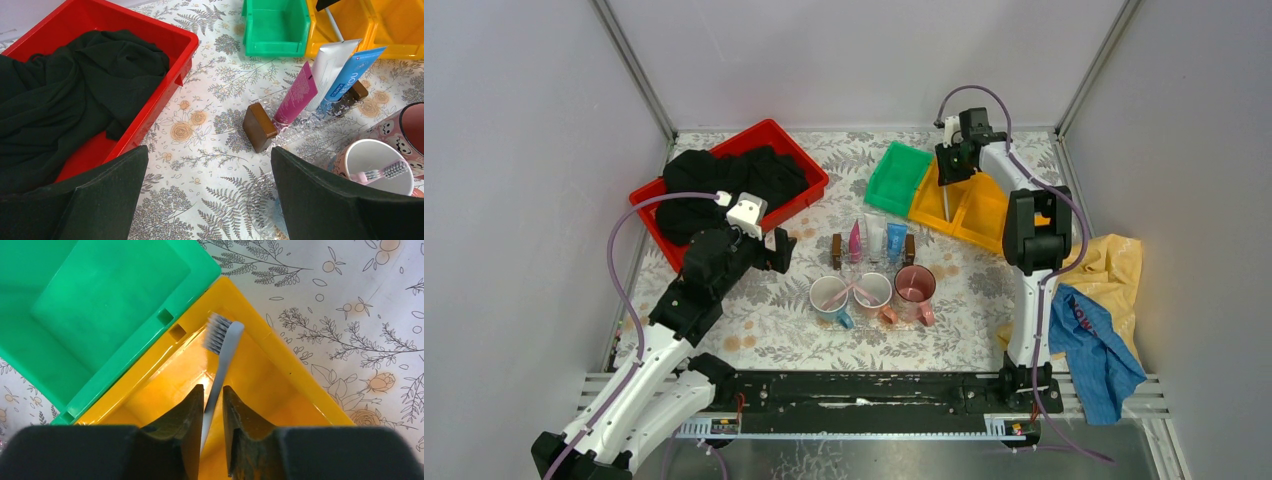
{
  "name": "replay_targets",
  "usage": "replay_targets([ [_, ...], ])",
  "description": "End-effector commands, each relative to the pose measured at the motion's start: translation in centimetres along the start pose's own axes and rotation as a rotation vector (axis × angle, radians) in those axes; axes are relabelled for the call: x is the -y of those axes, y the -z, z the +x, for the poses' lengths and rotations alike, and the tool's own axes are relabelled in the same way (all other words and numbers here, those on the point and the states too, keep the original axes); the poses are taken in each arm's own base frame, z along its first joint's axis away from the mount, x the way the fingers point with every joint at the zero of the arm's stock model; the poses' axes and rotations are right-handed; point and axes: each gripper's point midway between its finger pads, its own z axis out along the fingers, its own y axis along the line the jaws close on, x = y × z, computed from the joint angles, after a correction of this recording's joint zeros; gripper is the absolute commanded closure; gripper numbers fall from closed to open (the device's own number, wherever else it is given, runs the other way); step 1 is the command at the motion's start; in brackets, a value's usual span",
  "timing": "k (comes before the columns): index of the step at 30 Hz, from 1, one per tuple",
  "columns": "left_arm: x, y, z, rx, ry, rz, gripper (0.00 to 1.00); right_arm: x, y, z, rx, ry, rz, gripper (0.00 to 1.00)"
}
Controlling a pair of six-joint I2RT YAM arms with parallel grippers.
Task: Prepare toiletry sets of a toothbrush and toothpaste on the tray
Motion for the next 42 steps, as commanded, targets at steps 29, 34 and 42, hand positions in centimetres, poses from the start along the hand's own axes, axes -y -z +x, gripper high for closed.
replay_targets([
  [29,-0.2,-0.1,-1.0,0.055,-0.014,-0.007,0.00,-9.3,21.7,-7.3,0.600,0.113,-0.227,1.00],
  [34,-0.3,-0.1,-1.1,0.057,-0.013,-0.009,0.00,-13.7,26.1,-4.8,0.682,0.203,-0.432,1.00],
  [42,-0.2,-0.2,-1.0,0.053,-0.016,-0.006,0.00,-19.2,29.8,0.1,0.689,0.318,-0.790,1.00],
])
